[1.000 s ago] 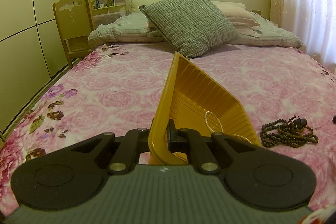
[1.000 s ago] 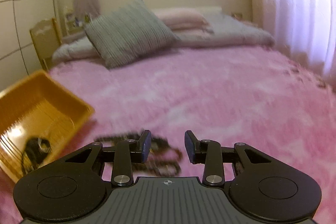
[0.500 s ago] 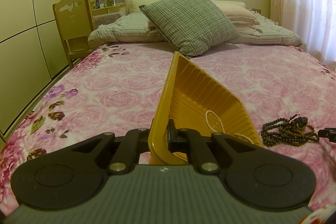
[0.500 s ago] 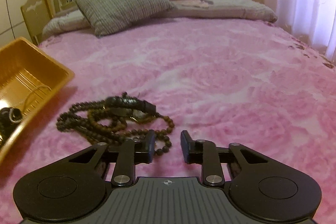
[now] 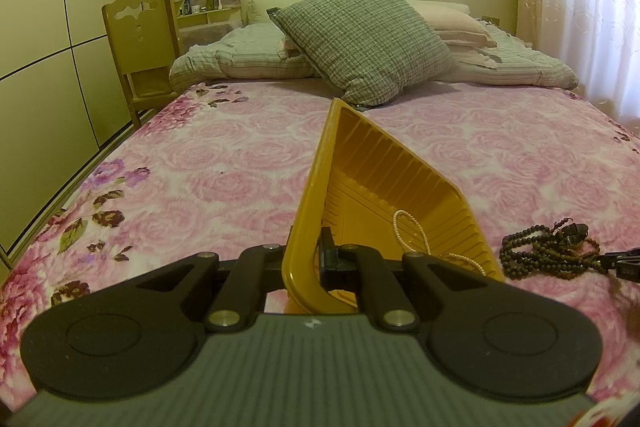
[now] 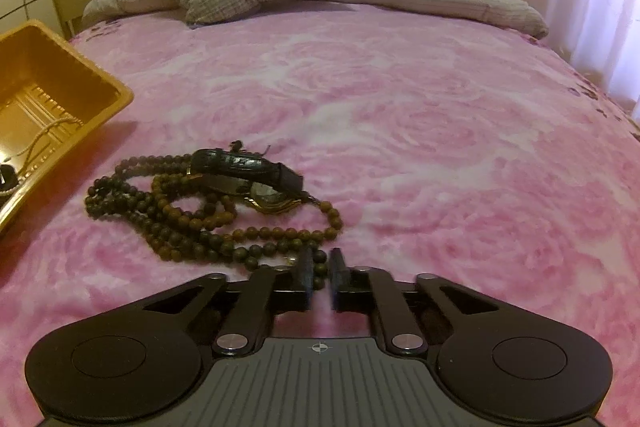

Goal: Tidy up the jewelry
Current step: 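Grasp a brown bead strand from the pile with the right gripper, then lift the bead strand high and lower it into the orange tray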

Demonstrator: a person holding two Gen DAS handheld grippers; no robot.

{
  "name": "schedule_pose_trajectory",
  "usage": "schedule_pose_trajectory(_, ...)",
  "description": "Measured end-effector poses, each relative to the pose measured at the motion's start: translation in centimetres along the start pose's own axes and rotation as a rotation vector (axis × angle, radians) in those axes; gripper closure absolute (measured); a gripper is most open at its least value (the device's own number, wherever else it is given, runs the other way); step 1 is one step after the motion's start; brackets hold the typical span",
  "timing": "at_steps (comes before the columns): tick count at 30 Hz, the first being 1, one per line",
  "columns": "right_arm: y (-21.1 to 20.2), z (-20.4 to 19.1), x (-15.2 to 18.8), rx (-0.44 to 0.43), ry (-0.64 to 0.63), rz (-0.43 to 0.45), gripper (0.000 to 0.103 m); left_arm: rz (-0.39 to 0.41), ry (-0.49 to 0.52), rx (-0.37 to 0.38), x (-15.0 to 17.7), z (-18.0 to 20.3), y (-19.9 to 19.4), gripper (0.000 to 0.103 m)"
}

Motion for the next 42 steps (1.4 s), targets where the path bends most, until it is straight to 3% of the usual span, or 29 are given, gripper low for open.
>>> schedule_pose_trajectory(3, -0.7, -0.3, -0.2, 0.005, -0.014, 0.007, 0.096, 0.000, 0.001, -0.001, 0.0, 0.0, 0.0, 0.097)
schedule_pose_trajectory(8, -4.3, -0.8, -1.7, 0.043, -0.058, 0.090, 0.097, 0.000, 0.001, 0.000, 0.0, -0.2, 0.0, 0.097)
schedule_pose_trajectory(22, -16.6, -2.1, -10.8, 0.099, -0.221, 0.389, 0.097, 0.001, 0.003, -0.001, 0.1, -0.1, 0.0, 0.096)
schedule_pose_trajectory(42, -26.8, -3.1, -21.4, 0.176, -0.404, 0.686, 0.097, 0.000, 0.005, 0.000, 0.0, 0.1, 0.0, 0.096)
Point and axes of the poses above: each gripper's, at about its wrist camera, not at the fingertips, and y roughly the way its jaws point, z to its right, x to its underside, the point moved 6 cm from there along y, roughly the way its jaws point, and after that the axes turned 14 degrees about -y, right-handed, at the moved point
